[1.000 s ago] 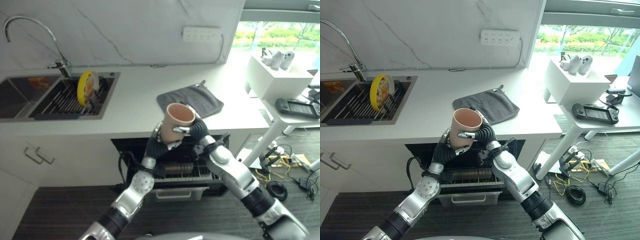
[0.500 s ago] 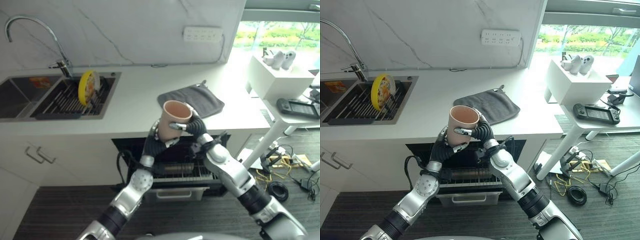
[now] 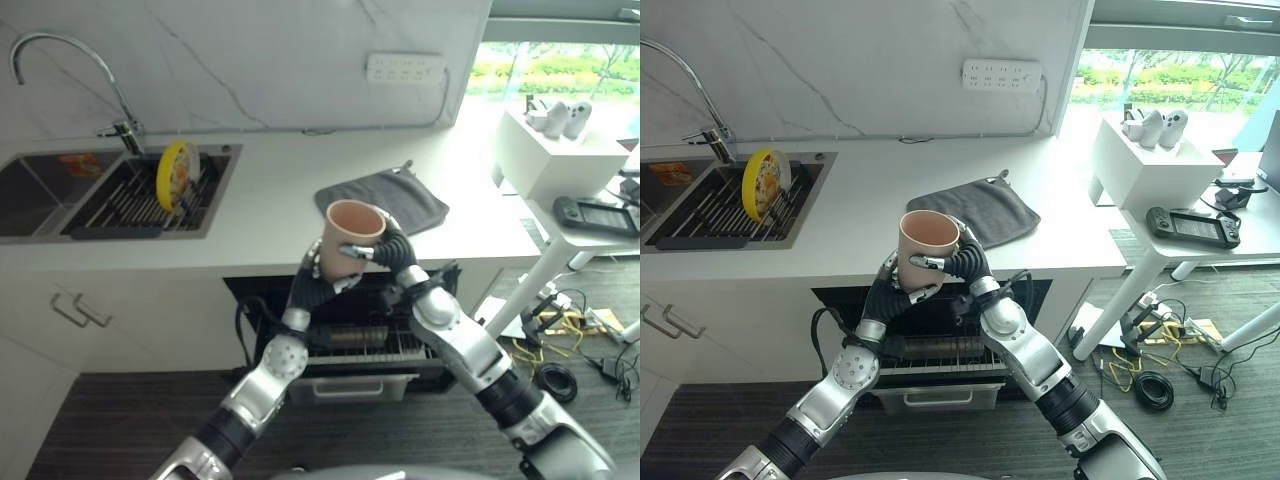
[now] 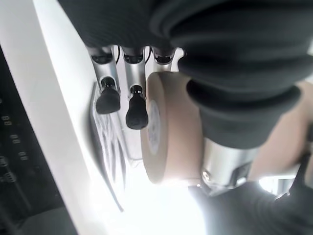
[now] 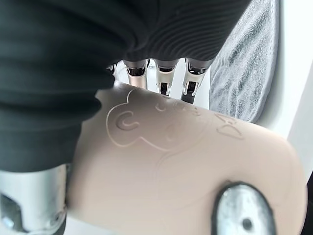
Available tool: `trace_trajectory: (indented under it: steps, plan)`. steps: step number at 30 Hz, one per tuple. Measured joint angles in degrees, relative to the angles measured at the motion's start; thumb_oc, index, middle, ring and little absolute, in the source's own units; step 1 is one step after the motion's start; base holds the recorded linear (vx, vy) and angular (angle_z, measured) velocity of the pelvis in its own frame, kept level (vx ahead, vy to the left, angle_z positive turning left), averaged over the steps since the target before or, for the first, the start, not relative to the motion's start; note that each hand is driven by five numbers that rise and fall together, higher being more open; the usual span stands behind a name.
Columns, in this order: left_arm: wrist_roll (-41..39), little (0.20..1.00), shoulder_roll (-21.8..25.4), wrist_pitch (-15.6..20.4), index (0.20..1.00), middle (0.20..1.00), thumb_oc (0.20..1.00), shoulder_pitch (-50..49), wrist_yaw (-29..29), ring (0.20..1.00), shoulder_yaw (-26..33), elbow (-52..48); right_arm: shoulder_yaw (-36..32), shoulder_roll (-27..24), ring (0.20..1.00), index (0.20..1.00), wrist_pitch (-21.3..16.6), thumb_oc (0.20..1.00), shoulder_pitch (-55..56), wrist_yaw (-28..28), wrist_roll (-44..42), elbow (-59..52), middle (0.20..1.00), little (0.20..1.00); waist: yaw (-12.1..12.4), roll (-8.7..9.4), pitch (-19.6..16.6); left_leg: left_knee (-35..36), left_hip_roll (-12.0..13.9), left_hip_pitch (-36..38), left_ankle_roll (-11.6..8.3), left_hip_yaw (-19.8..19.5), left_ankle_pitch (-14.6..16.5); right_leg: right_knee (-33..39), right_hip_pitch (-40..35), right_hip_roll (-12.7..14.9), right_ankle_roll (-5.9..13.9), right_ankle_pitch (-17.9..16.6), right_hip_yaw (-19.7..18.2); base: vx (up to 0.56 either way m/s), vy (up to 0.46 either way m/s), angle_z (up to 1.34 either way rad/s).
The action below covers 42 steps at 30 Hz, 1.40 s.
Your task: Place the dishes in the dishwasher.
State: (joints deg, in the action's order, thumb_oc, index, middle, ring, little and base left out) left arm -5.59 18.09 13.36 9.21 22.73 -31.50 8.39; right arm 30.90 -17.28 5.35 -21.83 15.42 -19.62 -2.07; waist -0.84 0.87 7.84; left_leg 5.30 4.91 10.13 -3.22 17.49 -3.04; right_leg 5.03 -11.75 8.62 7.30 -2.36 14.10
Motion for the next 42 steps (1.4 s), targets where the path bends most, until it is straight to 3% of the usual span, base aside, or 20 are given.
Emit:
trace_trajectory:
  steps: [1,2,6,8,11,16,21,23,29,33,36,39,42]
  plan:
    - [-0.01,0.862,-0.03,-1.44,0.862,0.862,0.862,0.47,-0.61,0.862,-0.07,0.21,0.01,0.01,0.2,0.2,-0.01,0.2,-0.05,0.27,-0.04,0.83,0.2,0.2,0.0,-0.11,-0.02,0.0,0.0,0.0,0.02,0.0,-0.02,0.0,0.0,0.0,0.0,0.0,0.0,0.0,0.0,0.0]
    - [0.0,1.0,-0.04,-2.48,1.0,1.0,1.0,0.56,-1.24,1.0,-0.12,0.45,0.05,0.01,0.2,0.2,-0.01,0.2,-0.07,0.27,-0.04,1.57,0.2,0.2,-0.05,-0.26,-0.02,0.0,0.01,0.01,0.03,0.0,-0.02,0.0,0.01,0.0,0.0,0.0,-0.01,0.0,0.0,0.0]
    - [-0.12,1.0,-0.58,-3.57,1.0,1.0,1.0,0.61,-3.59,1.0,-2.37,4.43,0.15,-1.43,0.2,0.2,0.25,0.2,-0.07,1.45,-0.3,3.81,0.2,0.2,-0.08,-1.99,-0.09,0.0,0.0,0.01,0.03,0.01,-0.03,0.0,-0.01,-0.01,0.0,0.0,0.01,0.0,0.0,0.0]
    - [-0.07,1.0,-1.08,-3.48,1.0,1.0,1.0,-0.96,-3.72,1.0,-3.84,7.96,-2.28,-1.52,0.2,0.2,-2.27,0.2,-0.16,3.83,-0.84,3.48,0.2,0.2,-0.17,-2.54,-0.17,0.01,0.05,0.01,0.06,-0.15,-0.06,-0.01,-0.17,0.01,0.0,0.0,0.28,0.0,0.005,0.08]
    - [-0.03,1.0,-1.4,-3.48,1.0,1.0,1.0,-5.72,-2.12,1.0,-1.46,8.44,-10.65,-2.46,0.2,0.2,-6.18,0.2,0.48,8.17,-2.78,0.03,0.2,0.2,-0.17,-2.56,-0.18,0.03,0.07,0.04,0.03,-1.01,-0.08,0.0,-0.73,0.03,-0.01,0.37,0.86,0.0,-0.011,0.13]
    - [0.0,1.0,-1.26,-3.35,1.0,1.0,1.0,-6.89,-2.04,1.0,2.49,7.53,-14.0,-3.79,0.2,0.2,-9.67,0.2,7.32,9.26,-3.2,-3.07,0.2,0.2,-0.3,-2.34,-0.04,0.08,0.05,-0.06,0.03,-1.14,-0.07,0.0,-0.75,-0.01,0.06,0.58,0.99,0.0,-0.001,0.01]
    - [0.12,1.0,0.92,-1.81,1.0,1.0,1.0,-9.93,-10.19,1.0,2.6,7.55,-16.36,-5.51,0.2,0.2,-10.0,0.2,16.74,6.4,-5.0,-2.9,0.2,0.2,-0.71,-1.69,0.35,0.33,0.07,-0.25,0.08,-1.07,0.03,0.0,-0.48,0.01,0.13,0.82,0.95,0.03,0.011,-0.01]
    - [2.42,1.0,4.03,2.26,1.0,1.0,1.0,-11.12,-13.9,1.0,2.93,7.33,-17.38,-5.76,0.2,0.2,-11.17,0.2,19.59,2.2,-5.3,-0.79,0.2,0.2,-1.7,-1.53,0.35,0.35,0.1,-0.36,0.13,-0.89,0.16,0.0,0.12,0.03,0.26,0.95,0.76,0.07,0.013,-0.04]
    - [4.55,1.0,7.26,5.79,1.0,1.0,1.0,-11.75,-20.59,1.0,7.5,7.41,-17.73,-5.42,0.2,0.2,-11.69,0.2,24.81,-5.08,-5.3,4.52,0.2,0.2,-3.22,-1.87,0.47,0.24,0.07,-1.06,0.15,-0.26,0.21,0.0,0.88,0.13,0.31,0.97,0.51,0.04,0.011,-0.03]
    - [7.73,1.0,11.19,6.61,1.0,1.0,1.0,-10.01,-23.91,1.0,6.56,5.31,-16.77,-5.88,0.2,0.2,-12.28,0.2,22.56,-6.18,-5.17,10.98,0.2,0.2,-3.12,-4.04,1.32,0.29,-0.13,-2.95,0.21,0.35,0.12,0.28,3.38,0.63,0.7,0.67,-0.47,-0.09,0.056,-0.1]
    - [12.83,1.0,12.9,5.7,1.0,1.0,1.0,-4.95,-25.99,1.0,3.4,3.73,-15.58,-8.51,0.2,0.2,-12.51,0.2,18.92,-6.59,-5.1,11.18,0.2,0.2,-3.32,-7.23,3.95,0.01,-0.72,-5.43,1.05,0.63,-0.7,0.0,6.12,1.03,0.69,-0.95,-0.93,-0.19,0.099,-0.05]
    - [14.94,1.0,15.64,3.64,1.0,1.0,1.0,1.96,-26.13,1.0,0.34,2.48,-15.58,-12.39,0.2,0.2,-12.56,0.2,12.81,-7.01,-3.91,11.24,0.2,0.2,-3.52,-9.22,8.17,-0.02,-1.06,-8.56,1.91,0.58,-2.0,-0.04,8.94,1.31,0.54,-2.4,-0.94,-0.17,0.055,0.0]
    - [15.82,1.0,16.07,1.76,1.0,1.0,1.0,4.79,-26.3,1.0,-0.04,2.69,-15.64,-12.99,0.2,0.2,-12.54,0.2,8.15,-7.83,-3.72,12.79,0.2,0.2,-3.55,-9.27,12.08,-0.03,-0.94,-9.1,1.92,0.48,-2.4,-0.03,9.47,1.16,0.43,-2.68,-0.94,-0.09,0.04,0.01]
